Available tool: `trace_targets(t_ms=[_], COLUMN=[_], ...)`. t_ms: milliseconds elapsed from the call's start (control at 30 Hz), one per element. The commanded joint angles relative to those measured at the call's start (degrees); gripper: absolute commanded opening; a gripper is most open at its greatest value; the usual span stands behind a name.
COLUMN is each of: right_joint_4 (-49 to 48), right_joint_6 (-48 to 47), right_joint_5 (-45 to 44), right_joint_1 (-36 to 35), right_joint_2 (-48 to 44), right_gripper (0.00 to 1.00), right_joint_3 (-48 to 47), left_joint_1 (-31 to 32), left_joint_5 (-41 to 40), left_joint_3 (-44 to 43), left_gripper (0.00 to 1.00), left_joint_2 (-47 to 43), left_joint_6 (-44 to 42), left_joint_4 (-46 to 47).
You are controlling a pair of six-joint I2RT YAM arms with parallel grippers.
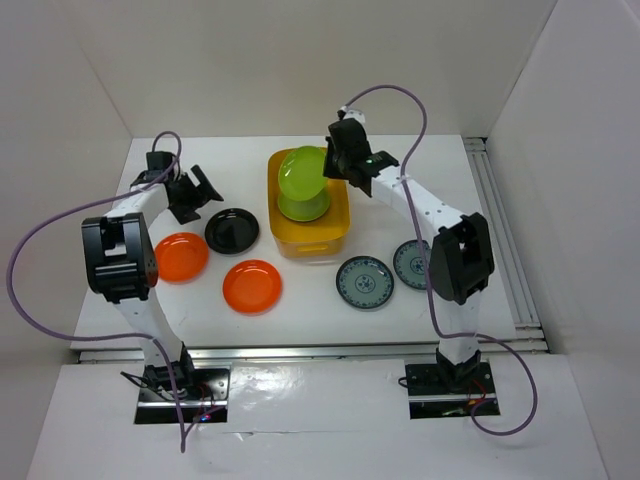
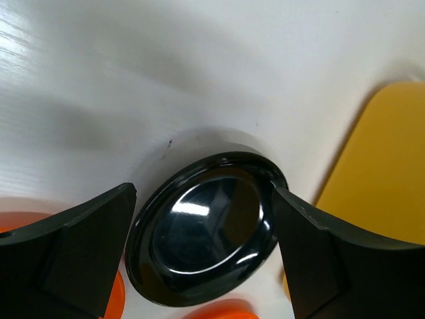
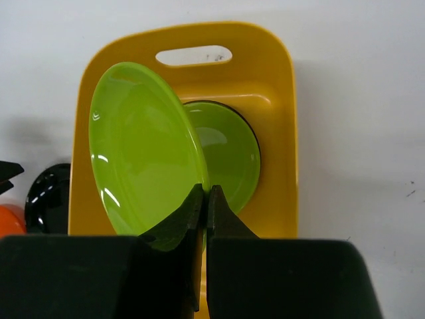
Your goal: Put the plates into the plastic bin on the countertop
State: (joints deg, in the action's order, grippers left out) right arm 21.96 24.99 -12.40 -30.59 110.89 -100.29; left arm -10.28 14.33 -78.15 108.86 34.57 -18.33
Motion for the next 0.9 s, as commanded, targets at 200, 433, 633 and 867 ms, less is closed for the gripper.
trace_targets(t_ms=[200, 433, 633, 867], right_joint_4=[5.03, 7.31, 5.99, 7.84], right_joint_6=[-0.65, -0.65, -1.17, -2.84], right_joint_5=[-4.12, -5.88, -3.51, -2.45], right_joint_1=[-2.37, -2.37, -2.37, -2.37], right_joint_2=[8.81, 11.80, 13.03, 15.23], right_gripper=[0.00, 0.10, 0.30, 0.81], right_joint_3=[-9.92, -12.39, -12.90, -18.54], left_joint_1=[4.04, 4.57, 4.57, 4.57], left_joint_5=[-3.52, -4.57, -5.27, -5.27], left_joint_3=[0.37, 2.21, 2.21, 3.35], left_gripper=[0.93, 0.92, 0.92, 0.99], left_joint_2=[3.11, 3.64, 3.11, 1.01], left_joint_6=[-2.84, -2.84, -2.84, -3.89], left_joint_4=[1.63, 1.63, 1.63, 1.63])
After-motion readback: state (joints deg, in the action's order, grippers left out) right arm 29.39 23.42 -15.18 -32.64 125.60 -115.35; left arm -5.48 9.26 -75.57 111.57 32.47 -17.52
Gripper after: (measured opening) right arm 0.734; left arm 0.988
